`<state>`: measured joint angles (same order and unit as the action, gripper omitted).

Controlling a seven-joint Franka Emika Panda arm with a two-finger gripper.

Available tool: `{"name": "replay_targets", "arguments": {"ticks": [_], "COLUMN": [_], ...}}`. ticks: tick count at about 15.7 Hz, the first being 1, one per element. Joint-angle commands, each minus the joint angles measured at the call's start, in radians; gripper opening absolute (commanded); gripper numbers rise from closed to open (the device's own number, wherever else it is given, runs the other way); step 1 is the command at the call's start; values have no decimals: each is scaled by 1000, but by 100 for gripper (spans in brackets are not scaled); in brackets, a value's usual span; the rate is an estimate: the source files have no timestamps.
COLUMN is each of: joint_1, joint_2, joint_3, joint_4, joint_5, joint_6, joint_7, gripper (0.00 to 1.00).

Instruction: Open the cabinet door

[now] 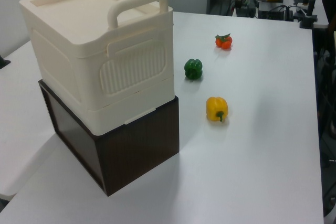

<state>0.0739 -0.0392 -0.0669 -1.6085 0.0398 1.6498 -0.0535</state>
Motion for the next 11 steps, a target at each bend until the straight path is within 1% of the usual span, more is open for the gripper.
{"name": "replay_targets", "arguments": {"ticks": [1,8,10,11], "joint_1": [0,-2,0,1], "joint_2": [-10,-19,-18,-18], "joint_3": [-5,-4,-4,-1], "joint_4": [-19,-18,-18,-18], "joint_5": [8,11,11,11], "joint_6": [27,12,16,16], "joint_7": [-23,-38,-106,-193], "gripper": [100,100,100,100]}}
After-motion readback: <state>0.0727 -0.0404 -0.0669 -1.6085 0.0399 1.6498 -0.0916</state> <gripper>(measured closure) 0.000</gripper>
